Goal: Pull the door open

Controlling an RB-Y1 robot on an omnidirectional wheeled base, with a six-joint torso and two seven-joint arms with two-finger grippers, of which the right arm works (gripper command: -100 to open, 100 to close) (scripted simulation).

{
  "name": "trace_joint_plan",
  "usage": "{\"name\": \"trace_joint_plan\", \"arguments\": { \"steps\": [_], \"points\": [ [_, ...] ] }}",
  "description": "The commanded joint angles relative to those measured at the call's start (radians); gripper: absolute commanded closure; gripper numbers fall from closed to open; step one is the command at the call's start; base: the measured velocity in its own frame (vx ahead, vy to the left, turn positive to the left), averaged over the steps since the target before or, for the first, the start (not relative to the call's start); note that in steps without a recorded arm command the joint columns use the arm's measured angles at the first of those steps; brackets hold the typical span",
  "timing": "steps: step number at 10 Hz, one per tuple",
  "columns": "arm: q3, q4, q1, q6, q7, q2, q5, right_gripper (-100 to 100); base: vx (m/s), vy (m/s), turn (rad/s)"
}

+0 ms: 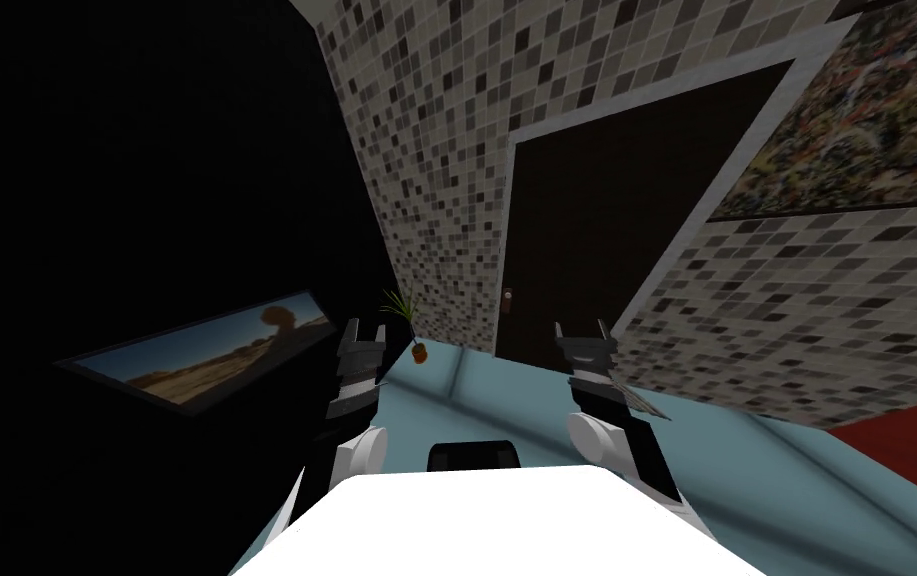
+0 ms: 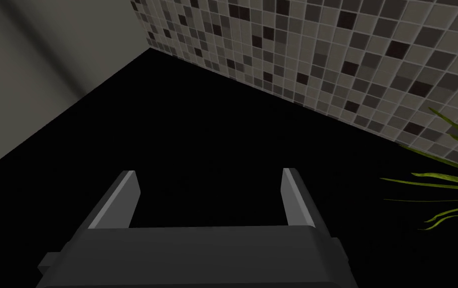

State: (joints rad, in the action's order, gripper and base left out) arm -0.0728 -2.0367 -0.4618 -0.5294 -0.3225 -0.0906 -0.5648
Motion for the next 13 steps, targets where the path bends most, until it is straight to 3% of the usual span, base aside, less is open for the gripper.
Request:
{"name": "trace_joint_plan", "arguments": {
  "steps": [1,13],
  "points": [
    [-0.005,0.018,-0.004,-0.001,-0.021,0.0,-0.038,-100,0.105,-0.023,0.207],
    [-0.043,0.194,-0.006,-0.027,-0.171,-0.01,-0.309,-100,0.097,-0.036,0.18]
  ]
}}
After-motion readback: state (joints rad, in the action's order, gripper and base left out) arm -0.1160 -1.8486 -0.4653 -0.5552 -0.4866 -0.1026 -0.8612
